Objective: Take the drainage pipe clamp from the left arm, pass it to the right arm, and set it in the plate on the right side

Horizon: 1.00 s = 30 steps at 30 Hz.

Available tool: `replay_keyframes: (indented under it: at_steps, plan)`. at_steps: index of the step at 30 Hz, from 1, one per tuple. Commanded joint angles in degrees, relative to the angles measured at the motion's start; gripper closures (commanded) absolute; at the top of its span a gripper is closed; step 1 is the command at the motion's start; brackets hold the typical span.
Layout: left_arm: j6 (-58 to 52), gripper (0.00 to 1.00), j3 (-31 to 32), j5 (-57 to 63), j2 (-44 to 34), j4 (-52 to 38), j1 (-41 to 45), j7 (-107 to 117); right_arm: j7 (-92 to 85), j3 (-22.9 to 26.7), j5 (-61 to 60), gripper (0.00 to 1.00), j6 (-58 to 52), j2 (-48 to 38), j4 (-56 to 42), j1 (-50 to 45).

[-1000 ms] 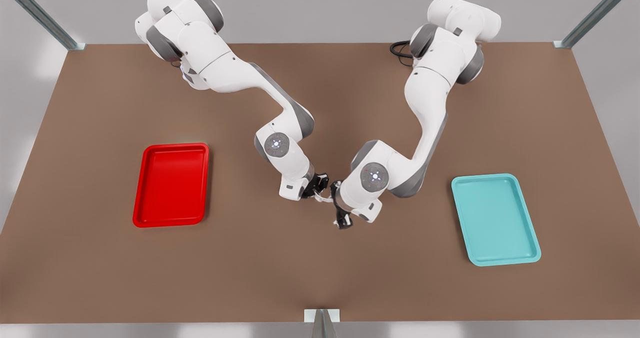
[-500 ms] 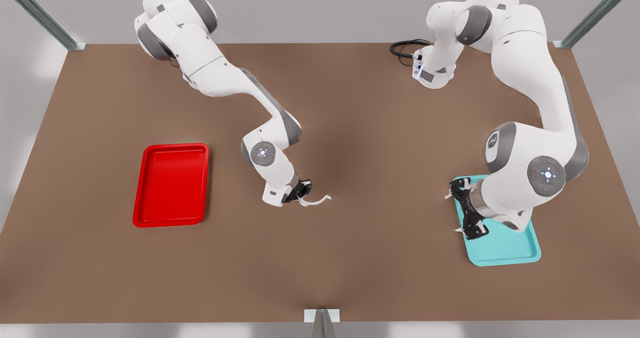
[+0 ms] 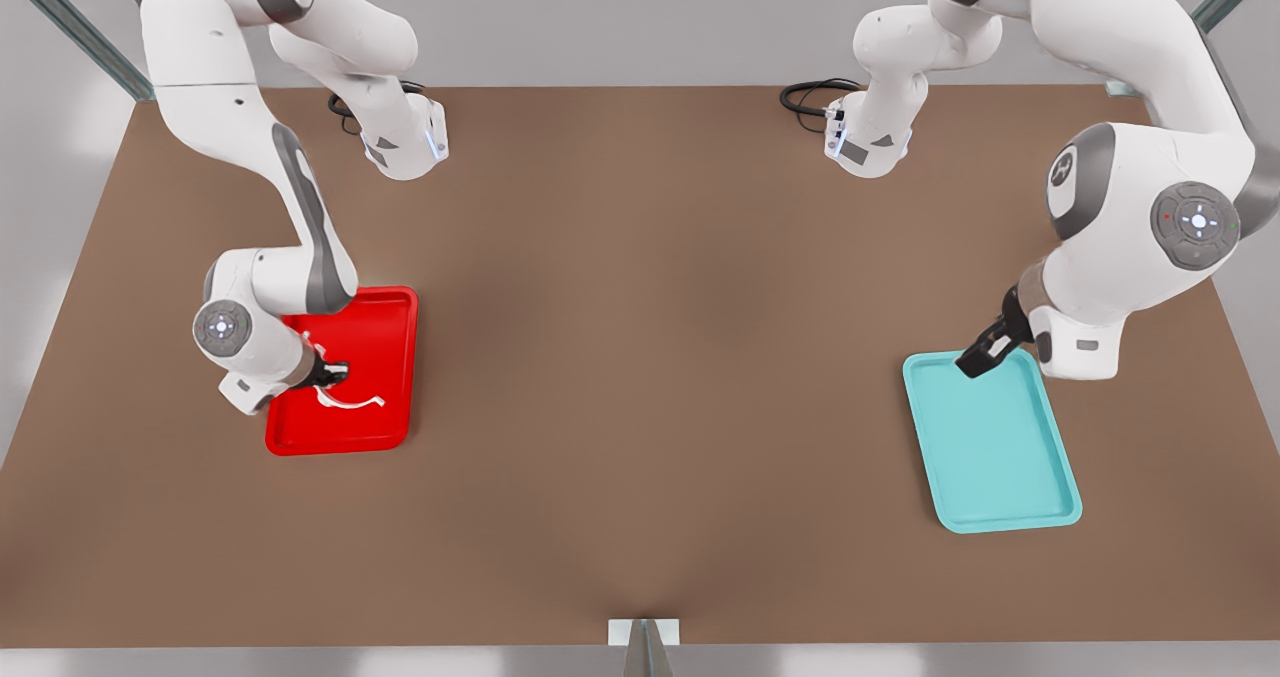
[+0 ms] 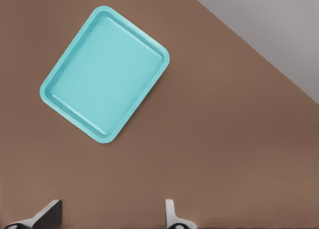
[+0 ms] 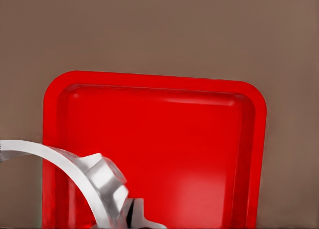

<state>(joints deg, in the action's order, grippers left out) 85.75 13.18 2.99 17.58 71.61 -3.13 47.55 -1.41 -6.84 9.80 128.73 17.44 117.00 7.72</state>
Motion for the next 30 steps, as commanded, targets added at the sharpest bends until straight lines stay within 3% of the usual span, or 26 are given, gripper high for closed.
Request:
replay_keyframes:
  at_steps: [1, 6, 7, 8, 23, 25, 27, 29, 30]
  plan:
    - [-1.55, 0.00, 0.00, -1.14, 0.00, -0.24, 0.14, -46.94, -16.52, 0.07, 3.30, 0.79, 3.45, -1.53, 3.67, 0.81]
    - [-1.55, 0.00, 0.09, -1.23, 0.26, -0.24, 0.23, -46.94, -16.26, -0.01, 3.30, 0.79, 4.24, 0.58, 3.76, 1.25]
    - [-1.55, 0.00, 0.09, -1.23, 0.26, -0.24, 0.05, -46.94, -16.08, -0.01, 3.30, 0.44, 4.24, 0.67, 3.76, 1.25]
    - [-1.55, 0.00, 0.09, -1.23, 0.26, -0.24, 0.14, -46.94, -16.08, -0.01, 3.30, 0.00, 4.16, 1.02, 3.50, 1.34]
    - [-1.55, 0.00, 0.09, -1.05, 0.26, -0.24, 0.05, -47.02, -15.91, -0.10, 3.03, 0.00, 3.19, 3.04, 0.52, 1.25]
    - [-1.55, 0.00, 0.09, -1.05, 0.26, -0.24, -0.04, -47.02, -15.38, -0.63, 1.37, 0.00, -9.51, 5.66, -10.44, -0.06]
    - [-1.64, 0.00, 0.09, -1.05, 0.26, -0.24, -0.04, -47.02, -11.61, -0.63, -3.91, 0.00, -29.92, 10.69, -29.79, -2.53]
    - [-1.73, 0.00, -0.08, -0.79, 0.26, -0.24, -0.21, -47.11, -7.03, -0.10, -4.35, 0.00, -38.38, 3.76, -37.64, -3.23]
    - [-1.73, 0.00, -0.09, -0.79, 0.26, -0.24, -0.48, -47.29, -4.83, -0.01, -6.72, 0.00, -41.01, -2.75, -35.35, -1.39]
